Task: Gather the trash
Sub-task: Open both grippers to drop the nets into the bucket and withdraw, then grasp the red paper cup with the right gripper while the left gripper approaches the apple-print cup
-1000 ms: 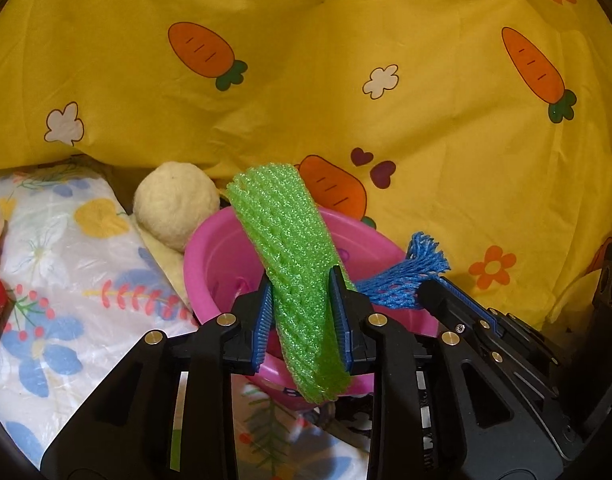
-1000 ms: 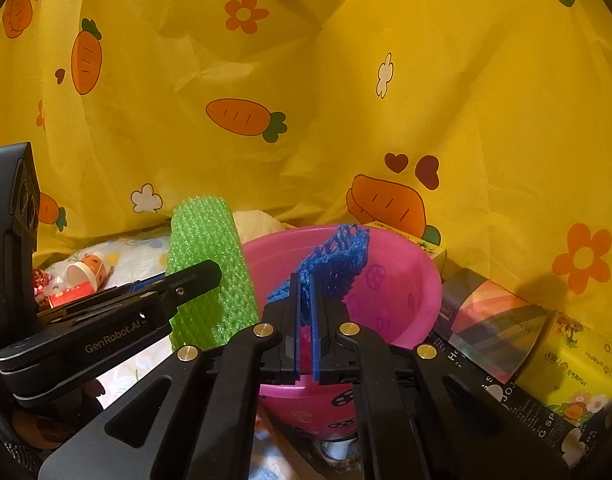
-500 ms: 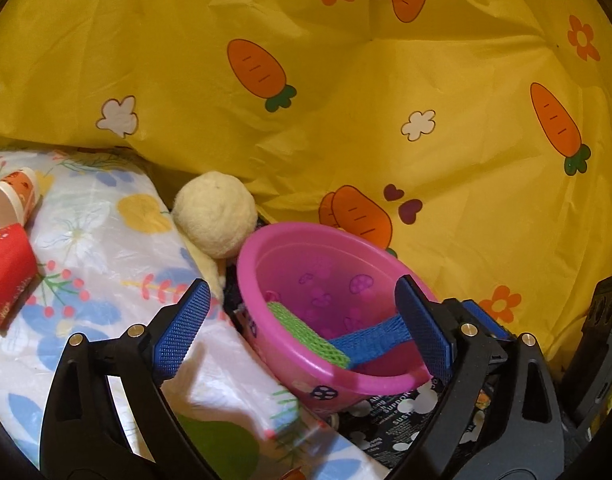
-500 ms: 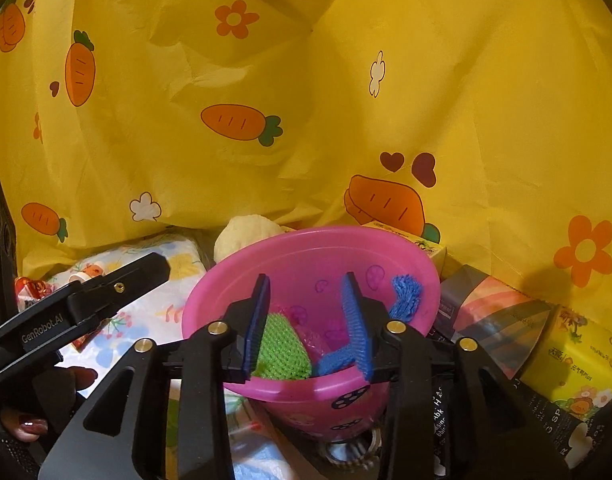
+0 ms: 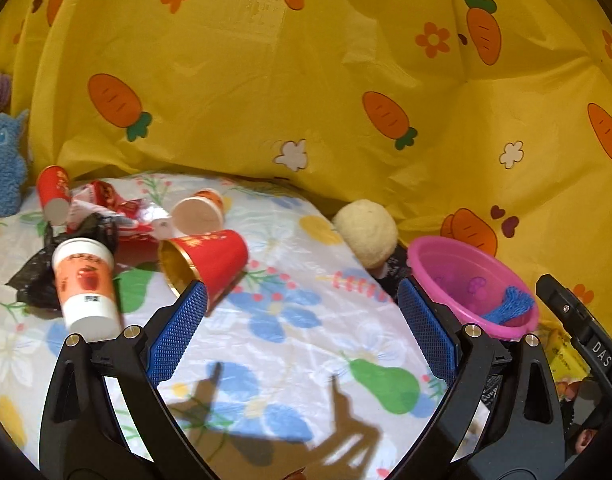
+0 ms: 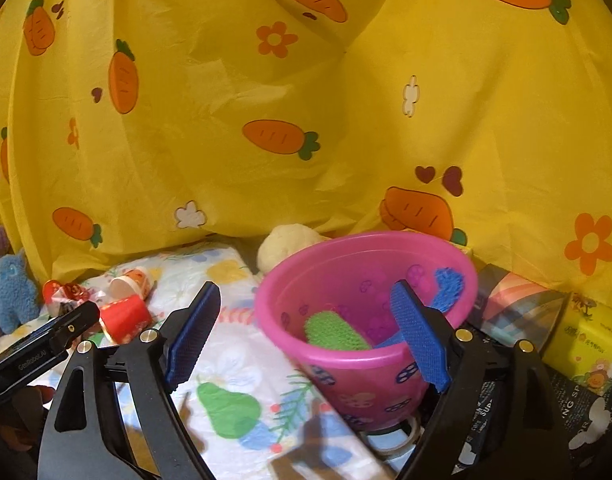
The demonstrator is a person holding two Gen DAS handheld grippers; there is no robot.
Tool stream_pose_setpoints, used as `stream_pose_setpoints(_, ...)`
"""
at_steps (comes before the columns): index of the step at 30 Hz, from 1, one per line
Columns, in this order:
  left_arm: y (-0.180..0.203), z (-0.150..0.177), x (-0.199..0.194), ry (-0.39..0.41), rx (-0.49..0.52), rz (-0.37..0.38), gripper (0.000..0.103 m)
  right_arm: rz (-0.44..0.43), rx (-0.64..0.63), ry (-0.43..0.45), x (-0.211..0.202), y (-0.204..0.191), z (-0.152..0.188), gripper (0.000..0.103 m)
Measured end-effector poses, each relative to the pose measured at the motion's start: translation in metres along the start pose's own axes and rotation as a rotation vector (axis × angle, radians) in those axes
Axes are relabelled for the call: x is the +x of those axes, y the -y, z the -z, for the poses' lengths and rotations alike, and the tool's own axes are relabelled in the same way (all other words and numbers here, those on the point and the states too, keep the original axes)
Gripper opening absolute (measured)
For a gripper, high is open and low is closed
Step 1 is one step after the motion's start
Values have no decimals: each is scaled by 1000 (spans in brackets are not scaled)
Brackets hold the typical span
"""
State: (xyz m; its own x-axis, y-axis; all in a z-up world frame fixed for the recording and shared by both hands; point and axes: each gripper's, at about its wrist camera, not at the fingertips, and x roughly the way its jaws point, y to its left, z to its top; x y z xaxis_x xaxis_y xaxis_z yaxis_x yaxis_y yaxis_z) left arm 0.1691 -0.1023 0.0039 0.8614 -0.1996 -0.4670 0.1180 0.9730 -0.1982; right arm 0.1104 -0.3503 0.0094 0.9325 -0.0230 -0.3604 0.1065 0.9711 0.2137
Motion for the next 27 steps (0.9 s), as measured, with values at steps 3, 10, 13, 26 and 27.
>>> stream_pose_setpoints(3,-25,2,-18,21,-13,-55,95,-60,-46,-11,-3,-33,8,84)
stream_pose_setpoints(10,-95,2,-52,45,-73,-253,95,-174,-155,-48,-1,-106,26,84)
stream_pose_setpoints(13,-125,-1,-64,67,-109,-340,95,-199,-192,-55,4,-132,32,84)
stream_pose_setpoints(26,-181,-11,-72,103,-170,-463,95,-218,-321,-149,63,-216,54,81)
stream_pose_setpoints(27,-181,-13,-68,103,-169,-464,95,-213,-327,-156,68,-220,55,80)
